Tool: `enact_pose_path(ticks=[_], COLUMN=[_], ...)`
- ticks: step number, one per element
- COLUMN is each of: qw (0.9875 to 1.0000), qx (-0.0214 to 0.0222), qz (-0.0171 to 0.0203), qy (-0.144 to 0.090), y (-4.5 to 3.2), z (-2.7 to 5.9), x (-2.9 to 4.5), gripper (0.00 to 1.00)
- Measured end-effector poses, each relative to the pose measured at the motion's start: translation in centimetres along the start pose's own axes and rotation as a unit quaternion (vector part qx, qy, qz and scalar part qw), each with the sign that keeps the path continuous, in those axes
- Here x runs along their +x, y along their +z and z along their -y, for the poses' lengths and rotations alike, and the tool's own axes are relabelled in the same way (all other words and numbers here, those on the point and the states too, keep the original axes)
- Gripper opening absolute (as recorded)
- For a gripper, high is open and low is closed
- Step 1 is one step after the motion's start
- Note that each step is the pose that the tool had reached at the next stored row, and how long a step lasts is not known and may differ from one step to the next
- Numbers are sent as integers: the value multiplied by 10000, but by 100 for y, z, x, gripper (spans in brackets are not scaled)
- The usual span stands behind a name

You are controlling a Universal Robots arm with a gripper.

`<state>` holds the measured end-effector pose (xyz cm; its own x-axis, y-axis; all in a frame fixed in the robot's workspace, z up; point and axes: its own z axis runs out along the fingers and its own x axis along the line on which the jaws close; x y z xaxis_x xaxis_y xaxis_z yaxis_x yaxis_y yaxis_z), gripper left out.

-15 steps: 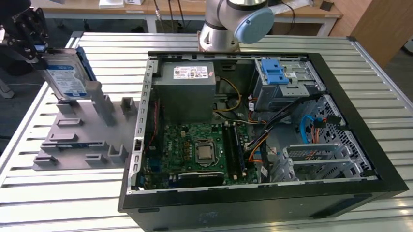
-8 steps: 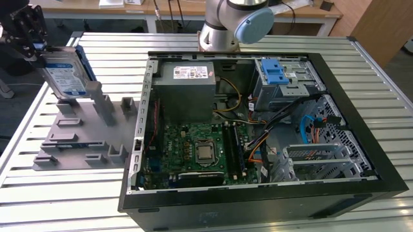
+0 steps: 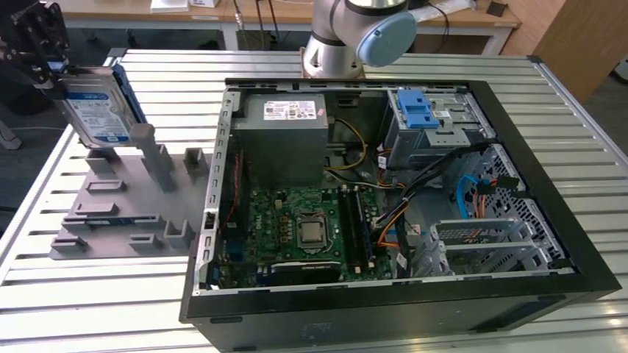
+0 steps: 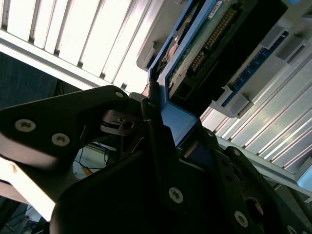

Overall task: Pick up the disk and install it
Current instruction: 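Pick up the disk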

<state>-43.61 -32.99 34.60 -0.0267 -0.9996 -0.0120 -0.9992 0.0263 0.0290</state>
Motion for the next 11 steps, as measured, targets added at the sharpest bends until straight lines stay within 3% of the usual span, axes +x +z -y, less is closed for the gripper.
enact_pose_path(ticks=[5, 11], qw=[10000, 10000], qx=[0, 0], qz=[0, 2], qy=[0, 0], y=[-7, -85], z=[-3, -6], x=[0, -1], gripper=[36, 36])
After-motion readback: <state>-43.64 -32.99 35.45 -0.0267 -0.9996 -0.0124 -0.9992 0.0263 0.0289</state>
